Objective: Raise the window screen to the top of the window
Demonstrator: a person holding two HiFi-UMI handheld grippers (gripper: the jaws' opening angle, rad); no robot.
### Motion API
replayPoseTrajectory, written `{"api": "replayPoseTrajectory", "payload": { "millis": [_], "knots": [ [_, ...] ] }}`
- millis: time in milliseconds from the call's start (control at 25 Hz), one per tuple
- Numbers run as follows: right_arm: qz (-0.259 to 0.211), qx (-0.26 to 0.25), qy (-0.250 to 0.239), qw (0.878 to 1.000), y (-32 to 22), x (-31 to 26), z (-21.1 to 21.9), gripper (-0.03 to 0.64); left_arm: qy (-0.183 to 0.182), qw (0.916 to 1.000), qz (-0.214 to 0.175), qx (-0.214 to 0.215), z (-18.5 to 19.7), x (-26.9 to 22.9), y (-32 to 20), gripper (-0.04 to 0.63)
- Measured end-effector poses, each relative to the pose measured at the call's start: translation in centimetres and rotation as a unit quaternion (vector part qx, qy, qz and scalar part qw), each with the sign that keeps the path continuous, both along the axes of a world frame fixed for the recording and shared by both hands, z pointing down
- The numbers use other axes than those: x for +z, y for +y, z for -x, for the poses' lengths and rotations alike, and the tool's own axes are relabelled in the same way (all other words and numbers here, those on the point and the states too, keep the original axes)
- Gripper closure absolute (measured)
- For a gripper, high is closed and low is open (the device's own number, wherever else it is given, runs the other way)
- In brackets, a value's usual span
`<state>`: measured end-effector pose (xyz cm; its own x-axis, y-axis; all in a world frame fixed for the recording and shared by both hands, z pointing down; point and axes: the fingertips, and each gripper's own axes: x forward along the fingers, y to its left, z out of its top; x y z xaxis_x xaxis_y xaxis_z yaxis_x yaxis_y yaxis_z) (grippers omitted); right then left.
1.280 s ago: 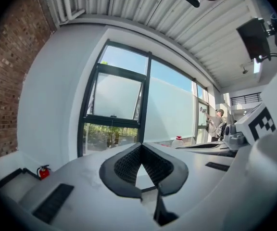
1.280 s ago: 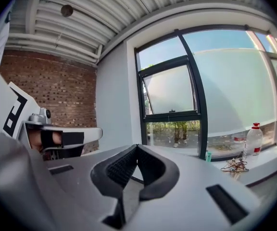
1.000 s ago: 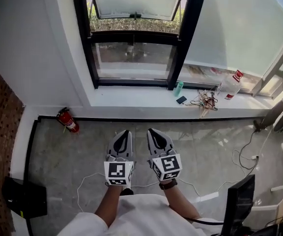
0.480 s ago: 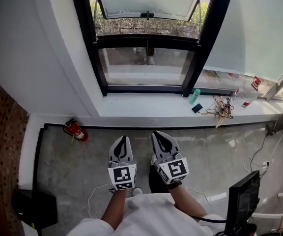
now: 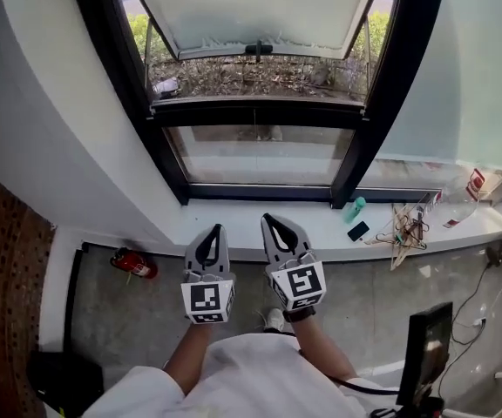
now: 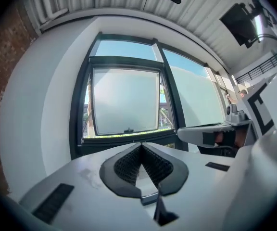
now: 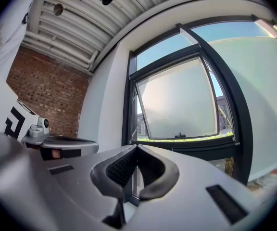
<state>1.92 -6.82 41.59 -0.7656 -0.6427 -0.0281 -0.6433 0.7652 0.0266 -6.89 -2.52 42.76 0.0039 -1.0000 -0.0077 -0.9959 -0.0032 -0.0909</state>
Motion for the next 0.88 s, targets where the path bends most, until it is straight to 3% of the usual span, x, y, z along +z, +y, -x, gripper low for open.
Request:
{"api": "replayPoseTrajectory", "payload": {
  "millis": [120,240,360,440,600,720,800,880],
  "knots": [
    [0.035,0.009,0.004,0.999,-4.5,2.2,0.4,0.615,0.001,0.9995,0.029,0.013,-0.4,2.2,-4.5,0.595],
    [0.056,0.003,0.026,0.998,-7.8,4.3,2.2,0.615,-0.017,0.9952,0.065,0.071,-1.1,5.0,-7.8,0.595],
    [0.055,0.014,0.037,0.998,-11.0,5.5,4.4,0.615,-0.004,0.994,0.075,0.08,1.7,6.5,-11.5,0.595],
    [0.064,0.037,0.04,0.996,-13.9,6.5,5.6,0.615,0.013,0.994,0.07,0.083,4.0,6.8,-14.7,0.595],
    [0.09,0.082,0.044,0.992,-19.8,7.9,8.3,0.615,0.017,0.9905,0.035,0.132,7.6,4.4,-21.0,0.595],
    [0.094,0.114,0.04,0.988,-23.4,7.9,10.2,0.615,0.029,0.9827,0.023,0.181,9.9,2.9,-25.5,0.595],
    [0.101,0.132,0.034,0.985,-24.6,8.3,11.2,0.615,0.009,0.9747,0.034,0.221,10.6,3.1,-28.1,0.594],
    [0.104,0.137,0.04,0.984,-25.3,8.9,12.2,0.615,-0.056,0.9682,0.041,0.241,11.3,3.7,-30.9,0.588]
  ]
}}
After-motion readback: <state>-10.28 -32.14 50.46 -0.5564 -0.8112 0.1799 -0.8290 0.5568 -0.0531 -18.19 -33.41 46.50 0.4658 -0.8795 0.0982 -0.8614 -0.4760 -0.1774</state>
